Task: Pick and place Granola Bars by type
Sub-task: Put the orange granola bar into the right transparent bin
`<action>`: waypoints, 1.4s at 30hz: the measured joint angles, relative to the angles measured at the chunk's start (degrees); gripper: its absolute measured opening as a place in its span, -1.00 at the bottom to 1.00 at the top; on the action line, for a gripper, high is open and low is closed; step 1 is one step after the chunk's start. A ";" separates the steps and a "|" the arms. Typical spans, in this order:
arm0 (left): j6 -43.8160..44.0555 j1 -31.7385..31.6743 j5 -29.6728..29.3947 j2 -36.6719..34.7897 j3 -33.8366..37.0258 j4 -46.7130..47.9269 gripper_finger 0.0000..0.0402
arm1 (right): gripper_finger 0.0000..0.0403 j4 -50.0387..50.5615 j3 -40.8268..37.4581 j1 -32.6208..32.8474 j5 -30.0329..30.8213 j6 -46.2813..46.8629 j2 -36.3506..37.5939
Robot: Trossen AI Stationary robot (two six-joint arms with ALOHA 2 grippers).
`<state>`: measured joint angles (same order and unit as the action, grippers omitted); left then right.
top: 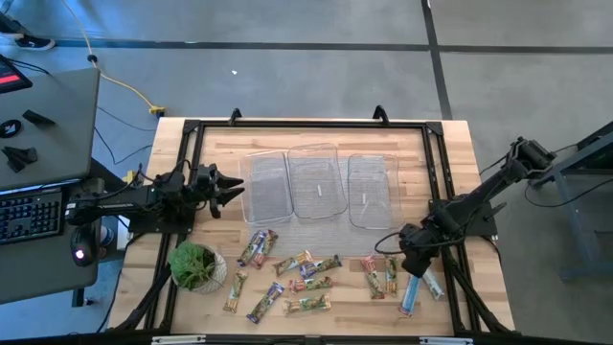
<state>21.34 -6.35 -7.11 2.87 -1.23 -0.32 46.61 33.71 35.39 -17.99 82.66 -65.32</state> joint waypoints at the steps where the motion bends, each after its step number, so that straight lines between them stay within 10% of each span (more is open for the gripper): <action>1: 0.00 -0.01 0.00 0.00 0.00 0.00 -0.26 | -0.21 -0.85 -0.41 0.82 0.77 1.77 0.00; 24: 0.02 0.00 0.09 0.00 0.01 0.00 -0.26 | 0.06 -7.49 -4.33 7.74 3.63 8.43 -13.37; 42: 0.07 0.00 -0.81 -0.02 0.02 -0.12 -0.26 | -0.90 -20.57 -3.58 6.16 2.06 8.47 -5.34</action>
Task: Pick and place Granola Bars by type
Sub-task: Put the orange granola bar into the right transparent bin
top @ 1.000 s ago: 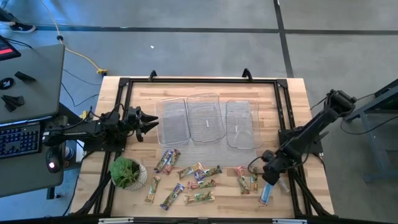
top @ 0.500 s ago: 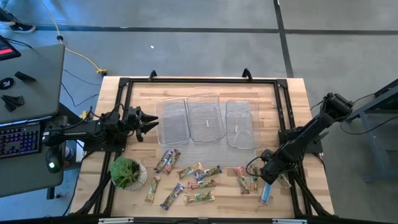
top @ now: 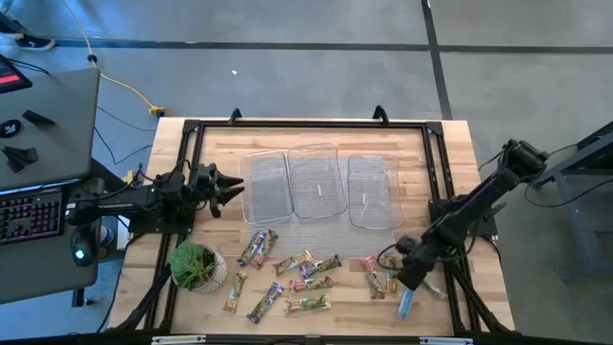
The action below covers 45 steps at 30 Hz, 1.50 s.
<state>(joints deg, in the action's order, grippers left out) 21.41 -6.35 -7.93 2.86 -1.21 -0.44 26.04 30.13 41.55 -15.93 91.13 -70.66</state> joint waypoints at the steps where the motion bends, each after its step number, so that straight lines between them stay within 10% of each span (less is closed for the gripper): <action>1: -0.05 0.00 -0.26 0.00 0.01 -0.02 -0.26 | -0.88 -2.48 0.00 -0.39 -0.19 0.02 0.73; 7: -0.07 0.00 -0.56 0.02 0.02 -0.07 -0.26 | -0.87 -9.26 0.09 -4.62 10.29 -7.64 6.79; 16: 0.11 -0.01 -0.79 0.01 0.02 -0.09 -0.26 | -0.92 -13.21 1.39 -16.48 40.94 -43.45 16.76; 26: 1.47 0.00 -0.81 0.02 0.02 -0.09 -0.26 | -0.97 -17.06 8.45 -24.34 33.86 -69.22 18.17; 35: 1.44 -0.01 -2.11 0.01 0.02 -0.29 -0.26 | -0.97 -14.02 8.43 -36.64 73.98 -75.08 18.16; 45: 4.10 -0.01 -1.85 0.02 0.00 -0.29 -0.26 | -0.95 -10.90 8.39 -56.70 48.05 -69.91 4.14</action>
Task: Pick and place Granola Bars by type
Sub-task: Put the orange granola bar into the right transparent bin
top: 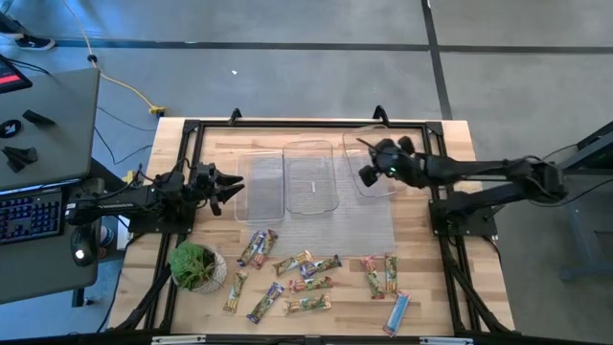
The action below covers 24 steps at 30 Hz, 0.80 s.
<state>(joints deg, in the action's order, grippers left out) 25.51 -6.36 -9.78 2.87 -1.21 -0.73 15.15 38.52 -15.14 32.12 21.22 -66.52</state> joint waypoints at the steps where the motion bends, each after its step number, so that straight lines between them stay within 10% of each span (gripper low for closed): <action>1: 0.67 0.01 0.00 -0.02 0.00 0.00 -0.26 | -0.95 -0.60 0.00 -1.14 -1.23 -0.52 -1.87; 9: 0.42 0.01 0.00 0.00 0.00 0.02 -0.26 | -0.95 -1.69 0.00 -5.64 -16.86 3.24 -10.28; 24: 0.31 0.00 0.02 0.00 0.00 0.02 -0.26 | -0.62 -0.48 0.00 -7.03 -15.97 -6.34 -10.74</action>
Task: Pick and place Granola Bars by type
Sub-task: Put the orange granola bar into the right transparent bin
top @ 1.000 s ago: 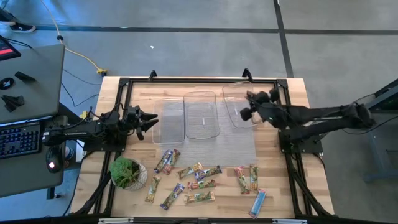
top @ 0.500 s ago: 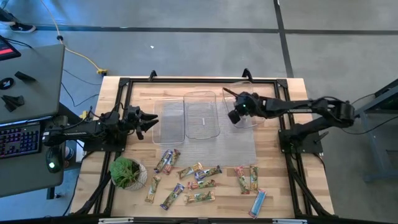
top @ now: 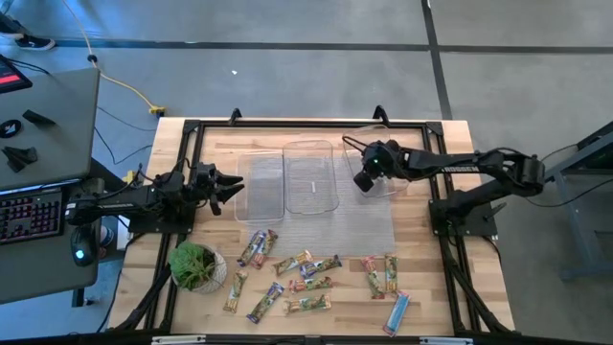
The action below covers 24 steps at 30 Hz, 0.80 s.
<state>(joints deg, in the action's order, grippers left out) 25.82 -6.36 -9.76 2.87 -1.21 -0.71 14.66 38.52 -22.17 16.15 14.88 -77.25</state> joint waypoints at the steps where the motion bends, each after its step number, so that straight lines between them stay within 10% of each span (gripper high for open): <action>1: 0.00 0.00 0.01 0.00 0.00 0.00 -0.26 | -0.57 -0.08 0.00 0.00 -0.71 -0.41 0.00; 11: 1.66 0.01 0.04 0.00 0.00 0.00 -0.26 | -0.22 4.53 0.40 1.85 -3.76 -1.70 1.04; 24: 1.70 -0.01 -0.26 0.00 0.00 -0.01 -0.26 | -0.45 23.15 5.46 10.57 -20.23 12.11 1.73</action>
<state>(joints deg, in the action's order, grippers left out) 27.53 -6.36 -10.01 2.87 -1.21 -0.72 37.82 43.99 -11.60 -4.09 26.99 -75.53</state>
